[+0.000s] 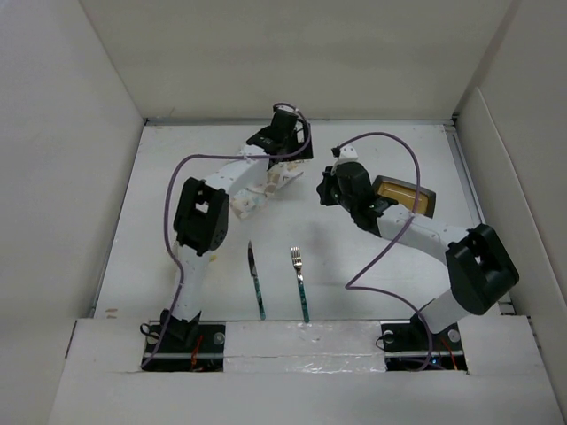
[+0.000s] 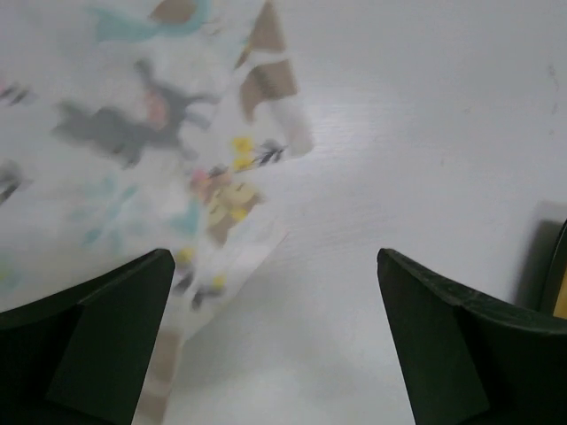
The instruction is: Set the dinner table for one person
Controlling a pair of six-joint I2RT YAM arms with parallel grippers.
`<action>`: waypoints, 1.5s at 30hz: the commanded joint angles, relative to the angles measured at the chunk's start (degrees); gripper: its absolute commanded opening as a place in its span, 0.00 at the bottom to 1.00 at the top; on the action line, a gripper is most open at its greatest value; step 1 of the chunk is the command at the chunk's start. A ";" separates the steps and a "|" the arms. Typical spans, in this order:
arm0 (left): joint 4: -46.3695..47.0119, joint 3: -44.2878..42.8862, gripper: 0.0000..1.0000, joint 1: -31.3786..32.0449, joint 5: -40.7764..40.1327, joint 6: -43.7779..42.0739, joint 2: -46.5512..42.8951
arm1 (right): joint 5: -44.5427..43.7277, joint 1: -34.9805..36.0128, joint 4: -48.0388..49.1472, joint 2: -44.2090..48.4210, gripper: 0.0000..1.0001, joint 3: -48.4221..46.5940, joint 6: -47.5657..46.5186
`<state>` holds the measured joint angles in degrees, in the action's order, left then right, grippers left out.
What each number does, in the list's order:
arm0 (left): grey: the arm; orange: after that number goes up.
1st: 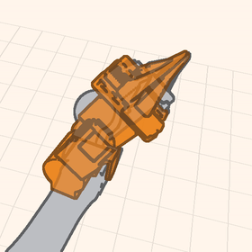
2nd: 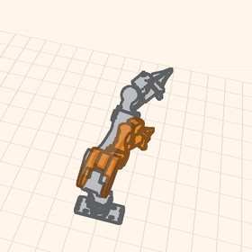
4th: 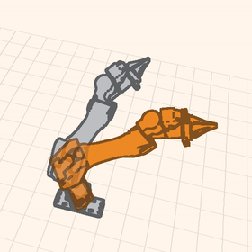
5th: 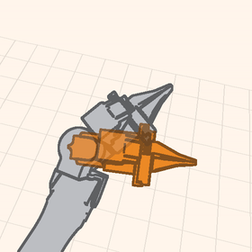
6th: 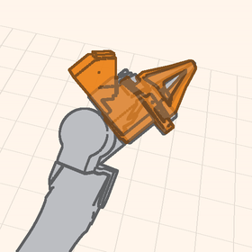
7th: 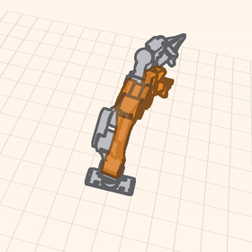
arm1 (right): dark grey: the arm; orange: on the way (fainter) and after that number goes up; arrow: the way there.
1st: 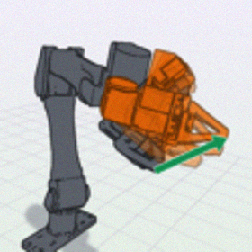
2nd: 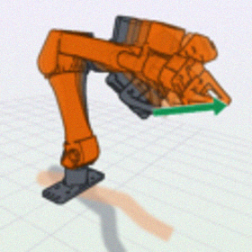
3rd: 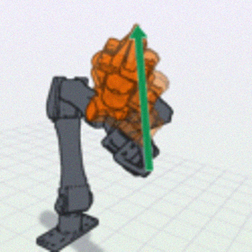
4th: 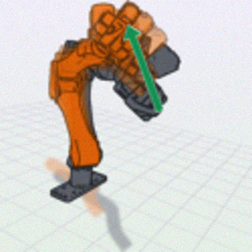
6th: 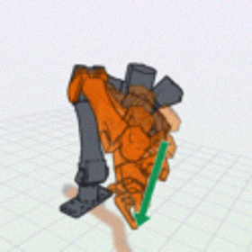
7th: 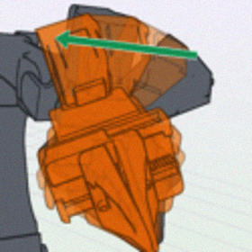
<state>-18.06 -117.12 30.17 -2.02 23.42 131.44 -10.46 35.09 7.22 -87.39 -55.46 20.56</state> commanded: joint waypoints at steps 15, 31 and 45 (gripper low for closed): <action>23.50 71.40 0.12 -1.61 -24.43 22.08 -54.08 | 9.14 0.50 4.30 3.89 0.25 1.85 1.33; 18.24 66.33 0.60 3.64 -25.30 13.94 -41.79 | 10.02 1.03 2.89 8.73 0.45 2.38 0.45; 2.77 53.40 0.58 11.14 -42.80 9.01 -30.19 | 10.81 1.03 1.74 10.04 0.45 2.11 -0.16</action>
<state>-11.49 -62.06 41.71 -40.18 34.76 101.41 0.08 35.70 8.91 -80.05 -52.66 21.19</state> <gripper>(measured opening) 0.581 0.449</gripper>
